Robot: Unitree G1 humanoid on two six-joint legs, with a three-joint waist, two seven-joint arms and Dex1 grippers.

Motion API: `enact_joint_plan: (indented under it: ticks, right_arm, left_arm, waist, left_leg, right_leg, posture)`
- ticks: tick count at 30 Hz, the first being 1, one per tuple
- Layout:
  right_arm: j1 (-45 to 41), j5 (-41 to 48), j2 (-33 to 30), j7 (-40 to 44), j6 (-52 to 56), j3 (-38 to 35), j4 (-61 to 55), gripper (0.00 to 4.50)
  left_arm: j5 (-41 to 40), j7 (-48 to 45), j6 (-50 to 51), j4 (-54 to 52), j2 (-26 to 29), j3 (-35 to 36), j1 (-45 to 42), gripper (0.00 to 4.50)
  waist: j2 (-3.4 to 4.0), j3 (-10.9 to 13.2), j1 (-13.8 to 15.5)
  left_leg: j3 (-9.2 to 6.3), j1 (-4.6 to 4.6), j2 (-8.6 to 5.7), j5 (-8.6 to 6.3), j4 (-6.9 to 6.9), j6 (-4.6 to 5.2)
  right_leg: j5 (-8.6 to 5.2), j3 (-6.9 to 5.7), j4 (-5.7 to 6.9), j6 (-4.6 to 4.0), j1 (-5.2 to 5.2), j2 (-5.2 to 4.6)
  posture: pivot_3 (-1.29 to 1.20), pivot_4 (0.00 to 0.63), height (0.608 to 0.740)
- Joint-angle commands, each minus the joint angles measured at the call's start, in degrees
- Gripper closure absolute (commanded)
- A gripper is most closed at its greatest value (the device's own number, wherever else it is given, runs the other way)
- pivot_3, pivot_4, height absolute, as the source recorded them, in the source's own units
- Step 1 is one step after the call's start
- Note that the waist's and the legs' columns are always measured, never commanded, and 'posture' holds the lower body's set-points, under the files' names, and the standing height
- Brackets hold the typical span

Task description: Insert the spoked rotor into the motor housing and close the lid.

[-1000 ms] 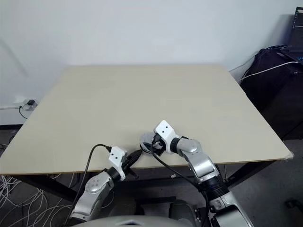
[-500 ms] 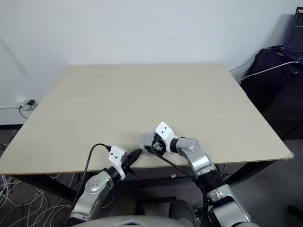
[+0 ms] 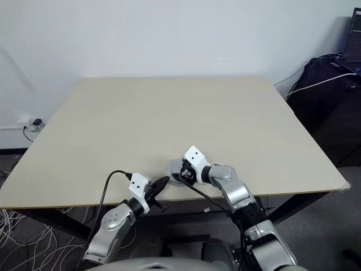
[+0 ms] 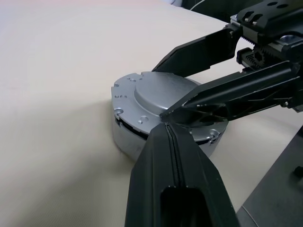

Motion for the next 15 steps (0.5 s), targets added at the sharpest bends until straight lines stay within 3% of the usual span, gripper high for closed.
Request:
enact_joint_plan:
  ticks: [1,15]
  right_arm:
    - [0.1,0.69,0.32,-0.57,0.19,-1.25,-1.62,1.25]
    - [2.63,-0.92,0.37,-3.1,0.75,0.5,-4.39,1.25]
  left_arm:
    - [-0.43,-0.09,0.02,-2.74,-0.01,0.04,-0.46,4.5]
    - [-0.36,-0.12,0.18,-3.25,0.1,0.0,-0.11,4.5]
  waist:
    - [0.0,0.0,0.0]
    - [0.01,0.0,0.0]
  left_leg:
    - [0.0,0.0,0.0,0.0,0.0,0.0]
    - [-0.01,-0.01,0.0,0.0,-0.05,0.0]
  right_leg:
    - [0.0,0.0,0.0,0.0,0.0,0.0]
    - [-0.02,0.0,-0.03,-0.02,-0.01,-0.01]
  posture:
    - [0.0,0.0,0.74]
    - [0.0,0.0,0.74]
